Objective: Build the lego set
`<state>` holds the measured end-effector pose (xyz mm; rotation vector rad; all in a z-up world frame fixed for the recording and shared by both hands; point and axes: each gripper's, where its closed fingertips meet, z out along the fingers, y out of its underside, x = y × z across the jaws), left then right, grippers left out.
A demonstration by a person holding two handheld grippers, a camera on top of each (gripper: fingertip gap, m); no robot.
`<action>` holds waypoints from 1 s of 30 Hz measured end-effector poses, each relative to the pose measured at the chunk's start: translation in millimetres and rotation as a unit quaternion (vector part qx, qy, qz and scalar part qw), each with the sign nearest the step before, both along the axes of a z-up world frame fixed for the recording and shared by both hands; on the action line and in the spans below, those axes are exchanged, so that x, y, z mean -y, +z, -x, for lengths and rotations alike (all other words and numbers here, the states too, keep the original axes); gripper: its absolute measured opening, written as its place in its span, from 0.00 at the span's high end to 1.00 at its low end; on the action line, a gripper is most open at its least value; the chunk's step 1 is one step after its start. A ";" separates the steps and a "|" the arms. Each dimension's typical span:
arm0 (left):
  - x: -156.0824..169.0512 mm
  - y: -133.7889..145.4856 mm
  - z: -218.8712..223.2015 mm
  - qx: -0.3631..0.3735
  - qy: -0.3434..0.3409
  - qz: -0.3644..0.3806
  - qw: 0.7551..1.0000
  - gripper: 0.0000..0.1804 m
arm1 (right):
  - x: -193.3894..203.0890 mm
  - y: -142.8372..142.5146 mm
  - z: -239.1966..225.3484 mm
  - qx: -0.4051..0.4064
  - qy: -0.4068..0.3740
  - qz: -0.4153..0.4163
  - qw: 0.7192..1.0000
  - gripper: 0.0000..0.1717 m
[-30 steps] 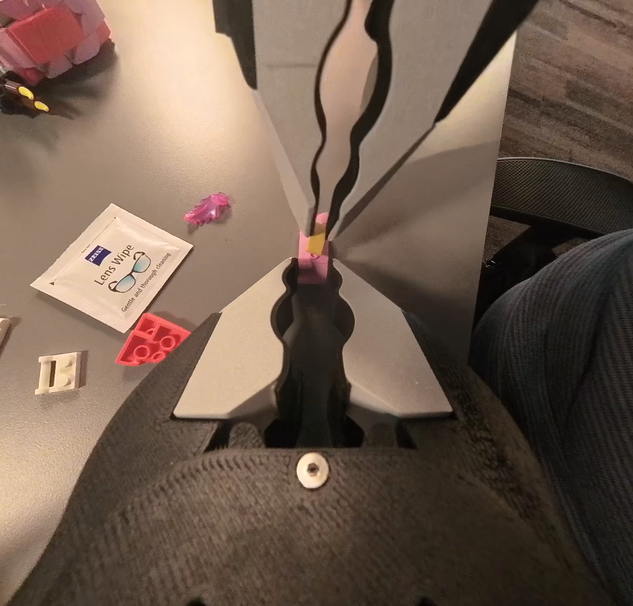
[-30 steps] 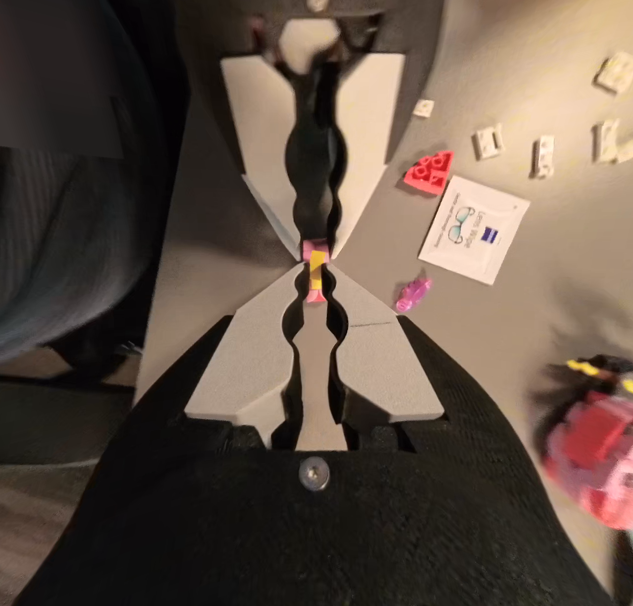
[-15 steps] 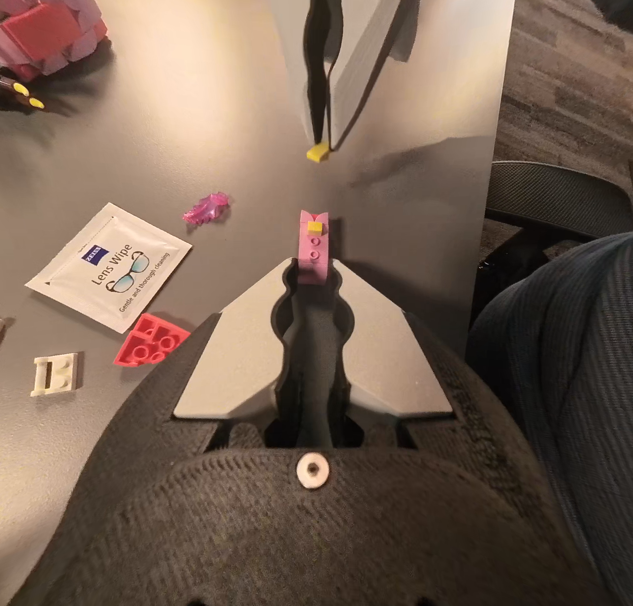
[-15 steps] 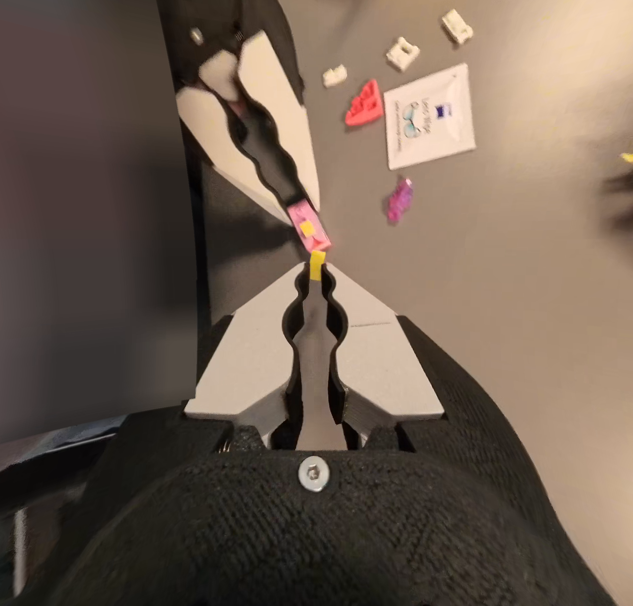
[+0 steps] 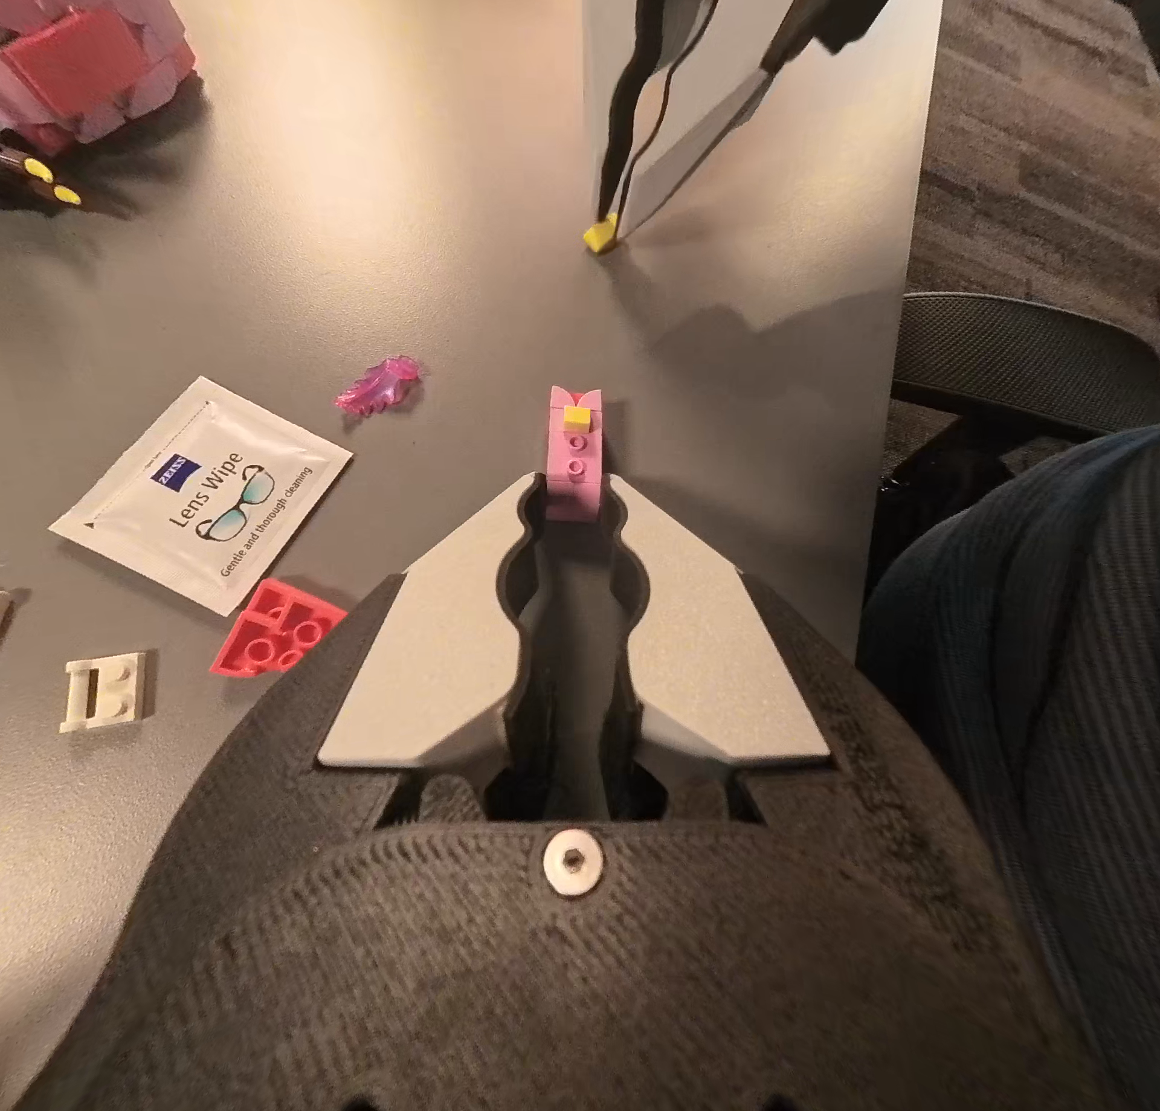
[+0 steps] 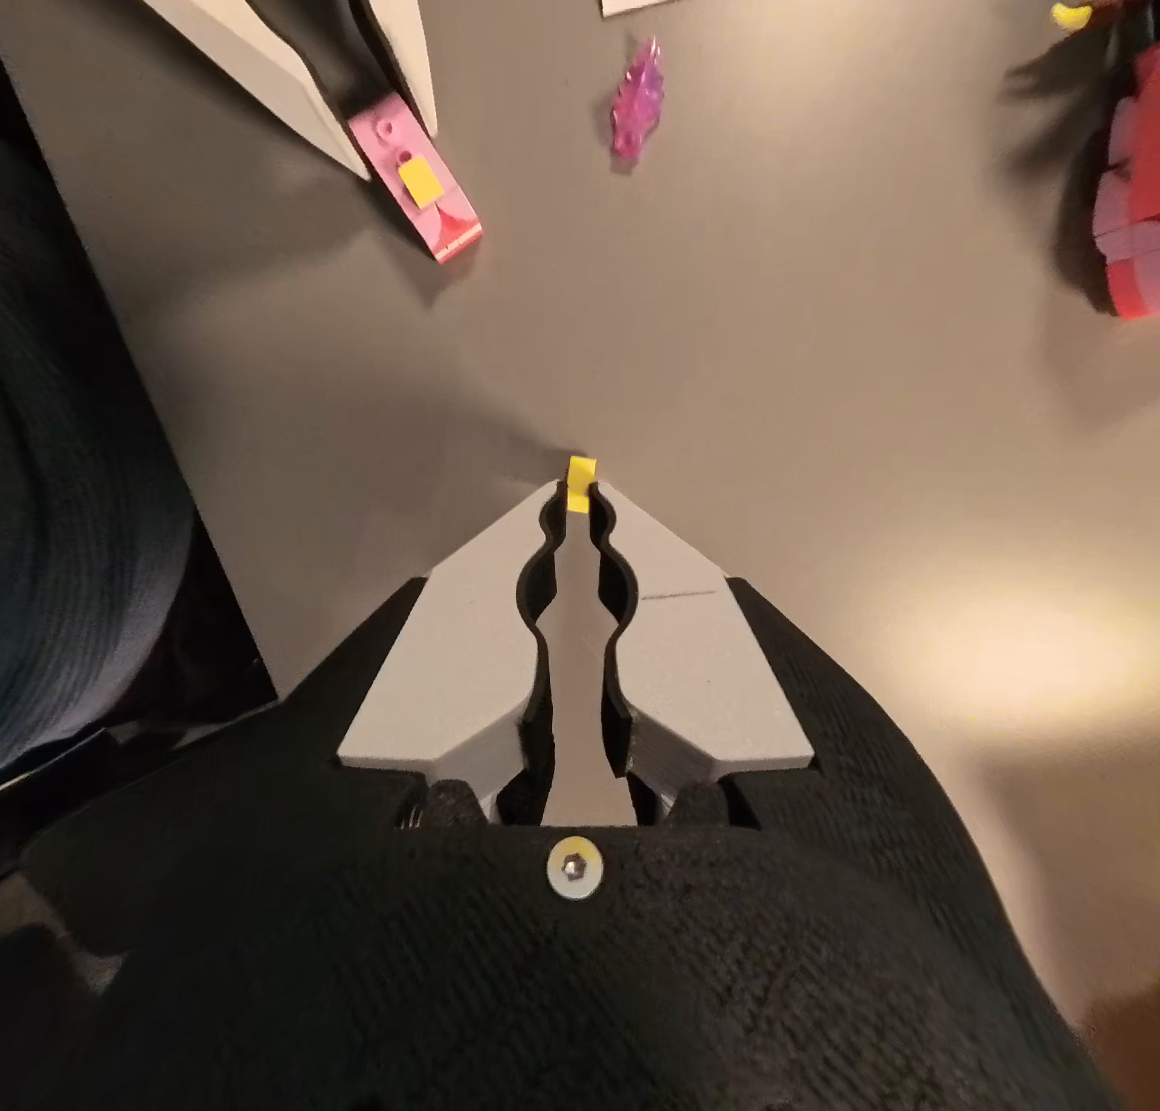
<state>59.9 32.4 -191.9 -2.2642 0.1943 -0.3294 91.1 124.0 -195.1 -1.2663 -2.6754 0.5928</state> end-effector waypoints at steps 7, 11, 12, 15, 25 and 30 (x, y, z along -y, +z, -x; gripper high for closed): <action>0.0 -0.3 0.0 -0.003 0.000 0.000 1.000 0.91 | 0.6 -0.5 0.4 -0.001 0.007 -0.010 1.000 0.97; -0.1 -0.2 0.0 -0.003 0.000 0.000 1.000 0.91 | 0.1 -0.5 0.9 -0.006 0.008 -0.008 1.000 0.97; 0.0 -0.2 -0.1 -0.003 0.000 0.000 1.000 0.91 | 0.0 -0.6 1.0 -0.007 0.007 -0.006 1.000 0.97; 0.0 -0.2 -0.1 -0.002 0.000 0.000 1.000 0.91 | 0.1 -0.5 0.7 -0.008 0.003 0.008 1.000 0.97; -0.1 0.0 -0.1 0.001 0.001 0.000 1.000 0.91 | -1.5 2.6 0.7 -0.019 -0.013 0.040 0.999 0.93; 0.0 0.1 -0.1 0.002 0.001 0.000 1.000 0.91 | -8.0 -1.2 -3.6 -0.011 -0.018 0.029 0.999 0.93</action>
